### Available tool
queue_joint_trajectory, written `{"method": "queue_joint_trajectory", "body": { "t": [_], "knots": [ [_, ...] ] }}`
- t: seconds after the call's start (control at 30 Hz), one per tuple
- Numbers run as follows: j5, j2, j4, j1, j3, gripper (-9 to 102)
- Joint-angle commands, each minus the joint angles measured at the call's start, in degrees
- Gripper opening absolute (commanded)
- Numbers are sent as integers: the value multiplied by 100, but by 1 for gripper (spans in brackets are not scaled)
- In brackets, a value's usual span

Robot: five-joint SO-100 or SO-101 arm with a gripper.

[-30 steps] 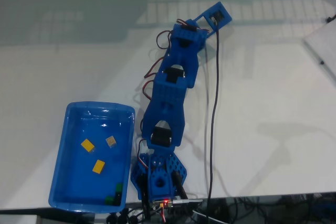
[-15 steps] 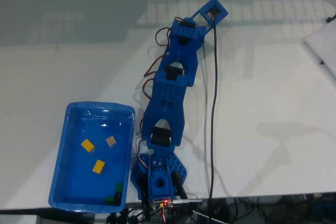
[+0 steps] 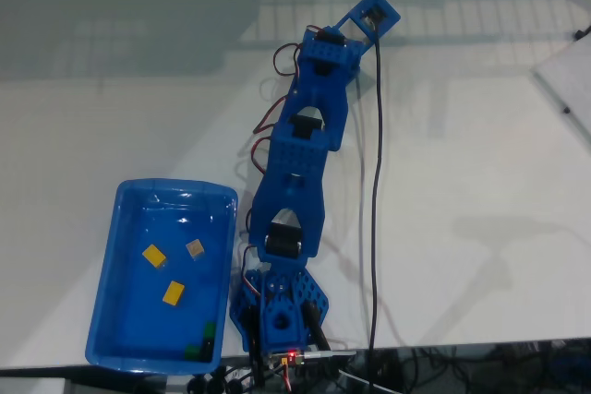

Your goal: Pick up all the lego then put into the bin

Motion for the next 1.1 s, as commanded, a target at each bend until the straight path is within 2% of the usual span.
{"method": "queue_joint_trajectory", "body": {
  "t": [0.0, 0.4, 0.7, 1.07],
  "knots": [
    [-123, 0, 44, -105, -97, 0],
    [-439, 668, -9, -360, 712, 0],
    [-589, 1942, 53, -800, 1644, 0],
    [-694, 4465, 1336, -1872, 1775, 0]
  ]
}}
